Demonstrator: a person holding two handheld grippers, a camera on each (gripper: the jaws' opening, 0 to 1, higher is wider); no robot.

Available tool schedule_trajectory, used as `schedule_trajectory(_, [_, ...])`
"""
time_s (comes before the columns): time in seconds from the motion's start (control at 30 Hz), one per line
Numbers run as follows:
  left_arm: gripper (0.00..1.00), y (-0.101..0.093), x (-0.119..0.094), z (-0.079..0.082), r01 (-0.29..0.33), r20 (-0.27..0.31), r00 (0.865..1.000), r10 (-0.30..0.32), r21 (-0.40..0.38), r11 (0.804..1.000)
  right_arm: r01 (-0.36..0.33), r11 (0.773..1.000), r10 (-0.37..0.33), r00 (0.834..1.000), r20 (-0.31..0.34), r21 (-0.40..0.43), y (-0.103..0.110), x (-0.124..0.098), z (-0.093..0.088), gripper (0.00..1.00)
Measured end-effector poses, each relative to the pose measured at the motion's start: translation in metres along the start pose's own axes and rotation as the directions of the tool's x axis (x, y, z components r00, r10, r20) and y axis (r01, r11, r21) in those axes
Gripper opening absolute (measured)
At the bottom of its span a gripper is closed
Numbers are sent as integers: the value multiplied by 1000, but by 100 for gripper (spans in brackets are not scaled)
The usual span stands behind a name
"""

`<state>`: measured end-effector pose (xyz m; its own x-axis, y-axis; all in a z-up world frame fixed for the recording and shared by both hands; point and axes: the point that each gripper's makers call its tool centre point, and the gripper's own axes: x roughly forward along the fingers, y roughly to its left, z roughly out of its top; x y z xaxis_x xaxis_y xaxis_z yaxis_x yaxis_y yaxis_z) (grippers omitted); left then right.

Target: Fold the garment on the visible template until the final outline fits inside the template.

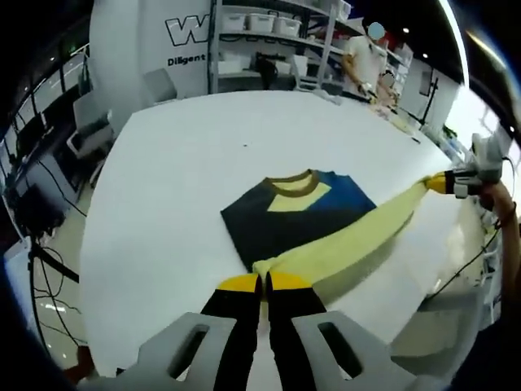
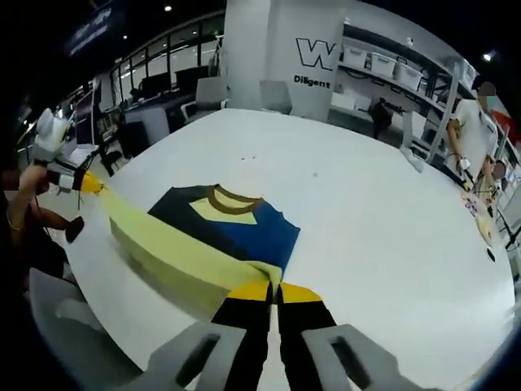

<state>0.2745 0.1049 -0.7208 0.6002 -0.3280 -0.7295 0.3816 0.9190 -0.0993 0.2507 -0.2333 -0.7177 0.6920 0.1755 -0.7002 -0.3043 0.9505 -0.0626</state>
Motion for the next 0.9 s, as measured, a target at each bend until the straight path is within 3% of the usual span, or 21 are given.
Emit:
schedule_trajectory(0.3, [0, 15, 22, 30, -7, 55, 998, 7, -7, 1000, 14, 1000, -14, 1000, 17, 10, -11, 19, 18, 0])
schedule_trajectory(0.9, [0, 37, 76, 62, -26, 71, 997, 27, -16, 1000, 14, 999, -14, 1000, -3, 37, -41, 75, 48, 0])
